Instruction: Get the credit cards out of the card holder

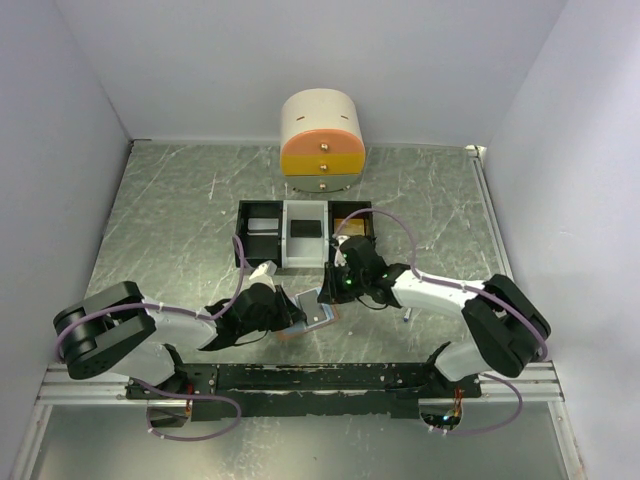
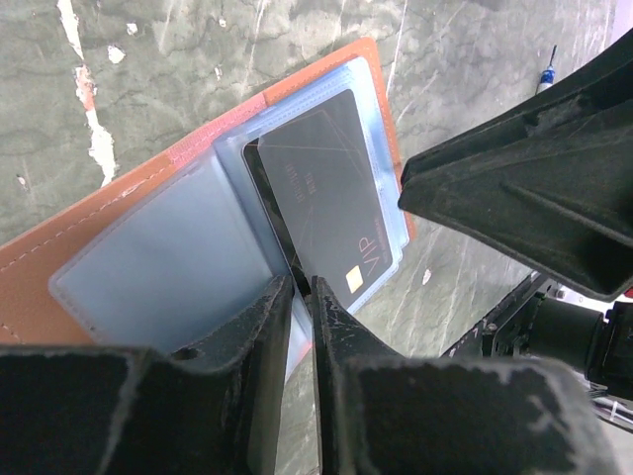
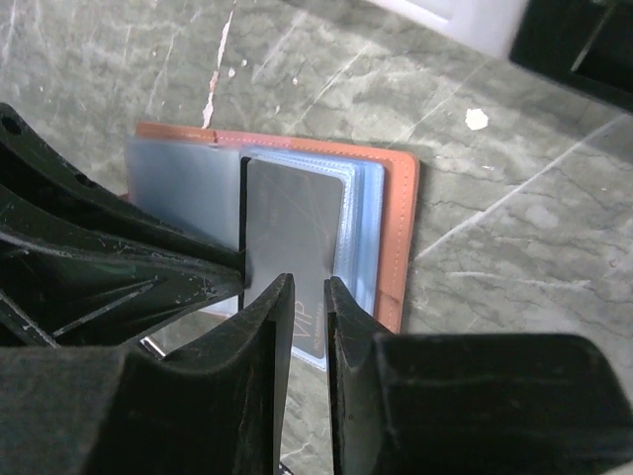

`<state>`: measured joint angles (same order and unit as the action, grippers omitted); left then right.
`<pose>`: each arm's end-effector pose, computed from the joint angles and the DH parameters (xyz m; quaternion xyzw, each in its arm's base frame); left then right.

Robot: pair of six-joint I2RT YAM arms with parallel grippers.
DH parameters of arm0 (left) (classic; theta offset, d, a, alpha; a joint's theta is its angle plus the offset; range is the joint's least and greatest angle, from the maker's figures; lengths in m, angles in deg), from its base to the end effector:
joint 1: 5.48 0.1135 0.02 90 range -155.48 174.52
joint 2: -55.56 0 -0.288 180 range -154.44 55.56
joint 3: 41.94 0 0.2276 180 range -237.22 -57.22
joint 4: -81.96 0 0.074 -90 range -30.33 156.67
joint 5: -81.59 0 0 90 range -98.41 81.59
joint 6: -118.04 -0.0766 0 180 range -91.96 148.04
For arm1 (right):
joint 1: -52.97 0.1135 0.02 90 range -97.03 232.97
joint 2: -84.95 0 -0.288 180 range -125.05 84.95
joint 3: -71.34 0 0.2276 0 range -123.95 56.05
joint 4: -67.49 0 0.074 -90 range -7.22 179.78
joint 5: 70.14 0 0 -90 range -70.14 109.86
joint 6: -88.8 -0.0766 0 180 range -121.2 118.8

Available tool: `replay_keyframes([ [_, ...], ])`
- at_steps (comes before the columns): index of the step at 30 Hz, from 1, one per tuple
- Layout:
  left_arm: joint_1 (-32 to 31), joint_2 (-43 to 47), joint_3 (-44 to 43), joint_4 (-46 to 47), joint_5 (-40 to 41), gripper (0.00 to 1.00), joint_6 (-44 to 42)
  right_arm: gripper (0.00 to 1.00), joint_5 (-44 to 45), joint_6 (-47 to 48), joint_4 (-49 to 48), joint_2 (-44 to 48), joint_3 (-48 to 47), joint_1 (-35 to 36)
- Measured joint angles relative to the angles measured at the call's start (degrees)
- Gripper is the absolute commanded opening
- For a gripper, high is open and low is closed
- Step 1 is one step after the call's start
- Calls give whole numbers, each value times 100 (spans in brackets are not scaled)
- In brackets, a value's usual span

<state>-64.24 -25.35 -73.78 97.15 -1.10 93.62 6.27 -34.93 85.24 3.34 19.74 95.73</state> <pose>0.1370 -0.2071 0.1423 -0.0823 0.8773 -0.3889 0.2689 0.1896 0.1998 0.1747 -0.1154 0.9200 0.3082 0.2127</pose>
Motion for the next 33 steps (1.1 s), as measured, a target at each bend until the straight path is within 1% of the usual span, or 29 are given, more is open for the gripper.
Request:
replay_keyframes([
  [8,0,-2,0,17,0,28,44,18,-492,13,-146,-332,48,0],
  [22,0,-70,0,129,-2,31,94,20,-111,-26,-83,-210,94,4],
  [33,0,-81,2,133,0,31,136,17,-295,-81,-369,-256,197,-20],
])
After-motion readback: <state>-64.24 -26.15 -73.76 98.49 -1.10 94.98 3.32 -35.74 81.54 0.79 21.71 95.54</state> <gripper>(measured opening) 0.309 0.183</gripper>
